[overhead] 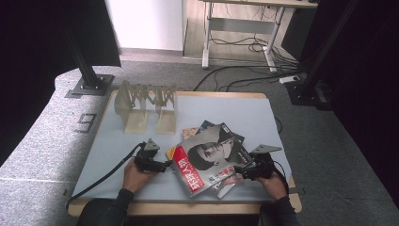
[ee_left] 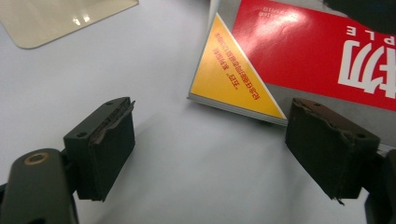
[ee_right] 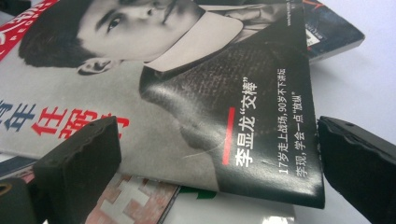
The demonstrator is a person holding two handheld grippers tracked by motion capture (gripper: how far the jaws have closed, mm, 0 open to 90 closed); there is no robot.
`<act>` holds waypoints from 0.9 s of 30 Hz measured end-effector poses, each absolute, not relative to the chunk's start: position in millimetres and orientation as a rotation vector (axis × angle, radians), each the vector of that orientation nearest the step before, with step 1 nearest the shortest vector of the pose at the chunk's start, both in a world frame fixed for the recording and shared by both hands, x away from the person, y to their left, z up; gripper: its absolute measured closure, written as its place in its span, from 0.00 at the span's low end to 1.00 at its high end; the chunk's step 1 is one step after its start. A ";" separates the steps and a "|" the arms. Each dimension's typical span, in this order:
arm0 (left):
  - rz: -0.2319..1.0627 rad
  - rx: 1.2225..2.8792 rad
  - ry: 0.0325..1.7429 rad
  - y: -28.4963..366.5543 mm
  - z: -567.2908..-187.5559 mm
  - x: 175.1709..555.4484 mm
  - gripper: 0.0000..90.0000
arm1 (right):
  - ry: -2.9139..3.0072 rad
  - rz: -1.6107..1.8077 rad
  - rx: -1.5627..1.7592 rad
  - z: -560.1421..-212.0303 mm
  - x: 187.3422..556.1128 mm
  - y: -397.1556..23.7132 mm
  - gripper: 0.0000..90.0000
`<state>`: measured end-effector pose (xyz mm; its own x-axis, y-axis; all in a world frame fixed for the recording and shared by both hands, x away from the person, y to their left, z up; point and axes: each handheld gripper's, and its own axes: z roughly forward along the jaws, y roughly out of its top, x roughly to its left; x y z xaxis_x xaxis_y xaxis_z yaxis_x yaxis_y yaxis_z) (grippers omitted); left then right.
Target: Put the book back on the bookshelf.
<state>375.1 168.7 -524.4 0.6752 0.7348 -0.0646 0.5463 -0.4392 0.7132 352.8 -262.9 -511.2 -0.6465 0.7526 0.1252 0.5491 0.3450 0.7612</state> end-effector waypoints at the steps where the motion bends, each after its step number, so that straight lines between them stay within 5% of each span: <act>1: 0.331 2.156 0.982 168.6 -524.4 377.0 0.17 | 2.360 1.193 1.175 -511.4 351.8 -263.3 0.02; 27: 0.346 2.136 1.012 159.2 -519.1 427.8 0.17 | 2.385 1.166 1.163 -514.2 305.6 -264.8 0.01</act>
